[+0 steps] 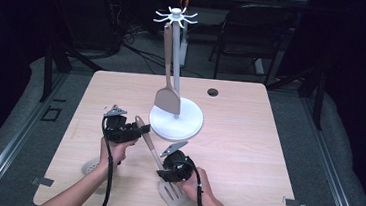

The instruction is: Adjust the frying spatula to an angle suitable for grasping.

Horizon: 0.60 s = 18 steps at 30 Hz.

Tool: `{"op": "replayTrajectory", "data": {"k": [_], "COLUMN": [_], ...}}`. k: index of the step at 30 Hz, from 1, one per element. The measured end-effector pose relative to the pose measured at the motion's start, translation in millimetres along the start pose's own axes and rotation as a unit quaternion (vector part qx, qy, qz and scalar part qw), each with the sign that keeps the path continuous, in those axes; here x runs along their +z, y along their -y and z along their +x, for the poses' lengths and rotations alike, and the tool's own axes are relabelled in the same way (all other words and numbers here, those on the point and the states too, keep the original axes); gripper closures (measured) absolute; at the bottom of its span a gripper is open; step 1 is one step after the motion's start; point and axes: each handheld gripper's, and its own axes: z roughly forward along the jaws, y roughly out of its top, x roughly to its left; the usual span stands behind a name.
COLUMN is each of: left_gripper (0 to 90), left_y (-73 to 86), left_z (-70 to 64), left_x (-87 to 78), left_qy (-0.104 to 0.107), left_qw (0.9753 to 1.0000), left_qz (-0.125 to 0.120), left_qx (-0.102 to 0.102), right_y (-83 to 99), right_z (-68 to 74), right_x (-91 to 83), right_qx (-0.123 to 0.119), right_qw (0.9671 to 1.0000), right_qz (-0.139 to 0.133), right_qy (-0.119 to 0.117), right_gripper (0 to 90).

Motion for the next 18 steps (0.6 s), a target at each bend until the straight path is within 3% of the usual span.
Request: {"op": "replayTrajectory", "data": {"k": [7,11,17,18], "left_gripper": [53.8,53.4,54.0,54.1], "left_y": [4.6,9.6,15.5,18.7], "left_z": [-3.3,-12.6,-22.8,-28.8], "left_x": [1.1,3.5,6.5,8.8], "left_qy": [0.031,0.043,0.055,0.059], "left_qw": [0.9994,0.9990,0.9981,0.9974], "left_qz": [-0.011,-0.003,0.010,0.019], "left_qx": [-0.010,0.010,0.025,0.037], "right_y": [2.0,3.2,1.8,1.5], "right_z": [-6.3,-11.6,-11.2,-11.7], "right_x": [-2.4,-5.7,-10.1,-11.1], "right_qx": [0.034,0.062,0.058,0.059], "right_qw": [0.9991,0.9973,0.9975,0.9973], "right_qz": [-0.019,-0.027,-0.037,-0.042], "right_qy": [-0.014,-0.028,-0.013,-0.010], "right_gripper": [72.8,74.7,75.1,75.2]}}
